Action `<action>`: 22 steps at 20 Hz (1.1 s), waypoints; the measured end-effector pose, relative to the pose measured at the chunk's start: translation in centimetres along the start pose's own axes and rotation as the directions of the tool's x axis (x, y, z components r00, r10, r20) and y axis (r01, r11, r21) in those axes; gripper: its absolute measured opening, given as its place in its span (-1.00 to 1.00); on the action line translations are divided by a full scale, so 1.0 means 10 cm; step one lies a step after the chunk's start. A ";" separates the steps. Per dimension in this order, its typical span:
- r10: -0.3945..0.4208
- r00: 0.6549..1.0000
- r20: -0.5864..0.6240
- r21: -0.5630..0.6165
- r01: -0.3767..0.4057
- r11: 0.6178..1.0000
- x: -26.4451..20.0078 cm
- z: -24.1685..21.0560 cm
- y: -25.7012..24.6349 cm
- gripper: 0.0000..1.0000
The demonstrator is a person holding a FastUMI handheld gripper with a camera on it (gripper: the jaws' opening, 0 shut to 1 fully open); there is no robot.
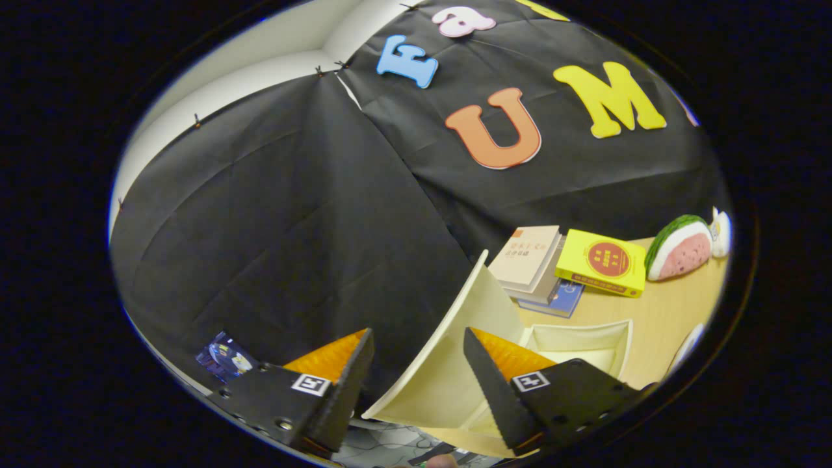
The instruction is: Open the storage box then place both shoes into the box .Put the left shoe in first, then the right shoe, with the right side of both shoes facing outward in a uniform manner.
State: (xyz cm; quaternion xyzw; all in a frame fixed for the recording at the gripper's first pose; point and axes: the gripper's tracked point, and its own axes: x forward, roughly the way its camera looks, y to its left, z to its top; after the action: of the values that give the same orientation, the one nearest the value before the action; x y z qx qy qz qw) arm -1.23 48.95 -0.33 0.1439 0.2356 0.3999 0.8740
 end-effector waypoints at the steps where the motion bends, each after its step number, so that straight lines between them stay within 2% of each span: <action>1: 0.002 1.000 0.006 -0.024 -0.002 1.000 -0.01 0.01 0.04 0.78; 4: -0.006 1.000 0.030 -0.060 0.008 0.998 -0.05 0.03 0.04 0.78; 6: -0.038 0.998 0.051 -0.077 0.042 0.996 -0.12 0.05 -0.08 0.78; 9: -0.106 0.989 0.107 -0.121 0.119 0.986 -0.31 0.10 -0.36 0.78; 10: -0.127 0.984 0.127 -0.129 0.143 0.981 -0.40 0.12 -0.45 0.88; 12: -0.171 0.973 0.158 -0.146 0.194 0.970 -0.60 0.14 -0.68 0.89; 19: -0.358 0.897 0.259 -0.131 0.400 0.907 -1.60 0.22 -1.73 0.91; 22: -0.443 0.859 0.258 -0.091 0.478 0.874 -2.06 0.05 -2.28 0.91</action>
State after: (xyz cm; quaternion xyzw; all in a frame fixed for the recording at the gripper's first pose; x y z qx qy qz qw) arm 1.70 18.52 -3.78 0.0616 0.1296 0.1762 0.9738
